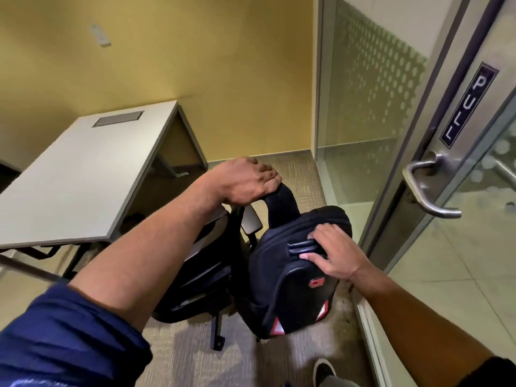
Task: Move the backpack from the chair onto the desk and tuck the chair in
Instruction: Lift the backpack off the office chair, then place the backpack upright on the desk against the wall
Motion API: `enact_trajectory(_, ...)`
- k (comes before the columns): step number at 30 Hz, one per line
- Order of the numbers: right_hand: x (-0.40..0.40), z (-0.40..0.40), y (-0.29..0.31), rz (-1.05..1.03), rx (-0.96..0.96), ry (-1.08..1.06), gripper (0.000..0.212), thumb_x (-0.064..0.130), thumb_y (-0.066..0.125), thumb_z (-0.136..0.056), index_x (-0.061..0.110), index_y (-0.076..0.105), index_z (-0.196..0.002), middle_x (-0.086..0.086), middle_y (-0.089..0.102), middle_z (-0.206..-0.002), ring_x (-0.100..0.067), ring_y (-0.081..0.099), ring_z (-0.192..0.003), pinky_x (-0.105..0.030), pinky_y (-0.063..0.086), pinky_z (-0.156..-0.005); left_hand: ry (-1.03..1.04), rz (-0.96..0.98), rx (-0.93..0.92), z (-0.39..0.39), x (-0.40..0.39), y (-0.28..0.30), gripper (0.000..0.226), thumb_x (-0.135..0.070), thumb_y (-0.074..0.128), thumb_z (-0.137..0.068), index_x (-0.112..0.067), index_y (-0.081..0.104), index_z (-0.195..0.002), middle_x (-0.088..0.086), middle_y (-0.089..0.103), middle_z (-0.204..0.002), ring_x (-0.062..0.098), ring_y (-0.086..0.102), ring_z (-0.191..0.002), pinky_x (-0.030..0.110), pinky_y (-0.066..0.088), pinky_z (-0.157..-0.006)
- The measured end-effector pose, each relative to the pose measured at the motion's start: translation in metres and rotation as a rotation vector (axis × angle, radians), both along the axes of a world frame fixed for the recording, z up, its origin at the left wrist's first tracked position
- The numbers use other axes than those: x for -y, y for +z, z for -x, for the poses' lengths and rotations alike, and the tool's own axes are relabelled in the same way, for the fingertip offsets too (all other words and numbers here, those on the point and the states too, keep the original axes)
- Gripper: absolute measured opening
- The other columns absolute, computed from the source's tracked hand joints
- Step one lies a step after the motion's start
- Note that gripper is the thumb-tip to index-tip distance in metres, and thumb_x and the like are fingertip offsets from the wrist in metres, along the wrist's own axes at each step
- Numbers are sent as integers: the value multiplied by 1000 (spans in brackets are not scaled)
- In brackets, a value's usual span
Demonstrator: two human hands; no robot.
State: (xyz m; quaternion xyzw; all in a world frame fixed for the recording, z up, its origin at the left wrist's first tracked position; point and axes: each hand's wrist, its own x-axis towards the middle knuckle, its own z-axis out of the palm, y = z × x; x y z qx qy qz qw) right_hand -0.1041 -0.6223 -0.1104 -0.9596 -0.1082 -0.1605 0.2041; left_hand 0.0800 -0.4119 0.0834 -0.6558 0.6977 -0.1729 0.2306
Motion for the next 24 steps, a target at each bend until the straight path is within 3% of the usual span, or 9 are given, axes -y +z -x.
enact_trajectory(4, 9, -45, 23, -57, 60, -29, 51, 58, 51, -95, 9, 61, -104, -1, 56, -95, -19, 48, -86, -26, 30, -82, 243, 86, 15, -6, -1, 1, 65, -24, 16, -96, 4, 44, -147, 25, 52, -147, 38, 56, -132, 47, 54, -94)
enact_trajectory(7, 13, -80, 41, -50, 92, -29, 49, 56, 55, -95, 8, 61, -105, -2, 56, -96, -19, 47, -87, -29, 31, -83, 448, 158, -28, -9, -1, 2, 65, -24, 29, -95, -2, 31, -156, 20, 33, -162, 33, 38, -147, 45, 43, -108)
enact_trajectory(10, 14, -117, 54, -14, 122, -30, 44, 49, 66, -94, 7, 61, -106, -4, 58, -98, -22, 49, -89, -32, 33, -85, 539, 170, -148, -8, 2, -17, 72, -39, 39, -98, -5, 22, -160, 17, 18, -168, 29, 25, -153, 43, 28, -119)
enact_trajectory(13, 18, -150, 66, -8, 168, -41, 49, 55, 56, -93, 7, 62, -106, -5, 59, -97, -24, 50, -90, -32, 32, -84, 573, 154, -312, -12, 7, -56, 80, -56, 36, -102, -6, 15, -162, 13, 7, -170, 27, 17, -156, 45, 24, -122)
enact_trajectory(15, 24, -172, 75, -7, 195, -43, 52, 56, 53, -93, 7, 63, -105, -6, 59, -95, -25, 51, -89, -31, 31, -83, 633, 242, -426, -25, 15, -77, 84, -60, 35, -103, -8, 8, -163, 9, -1, -171, 23, 9, -157, 43, 23, -123)
enact_trajectory(19, 35, -205, 93, -1, 233, -59, 50, 55, 53, -94, 7, 62, -106, -4, 56, -95, -22, 49, -86, -28, 31, -81, 632, 487, -499, -65, 33, -88, 75, -52, 38, -105, -14, 10, -163, 0, -2, -171, 16, 3, -157, 44, 21, -124)
enact_trajectory(22, 37, -232, 107, 37, 231, -20, 48, 54, 54, -95, 8, 61, -106, -2, 55, -95, -21, 48, -86, -32, 37, -82, 681, 573, -514, -102, 34, -84, 77, -61, 26, -101, -19, 12, -164, -1, 3, -171, 18, 1, -157, 54, 13, -125)
enact_trajectory(24, 35, -252, 115, 56, 227, -1, 47, 54, 55, -96, 8, 60, -106, -1, 55, -95, -20, 48, -87, -33, 38, -83, 690, 625, -618, -126, 31, -84, 83, -68, 22, -96, -21, 13, -164, 3, 9, -171, 24, 6, -157, 54, 20, -124)
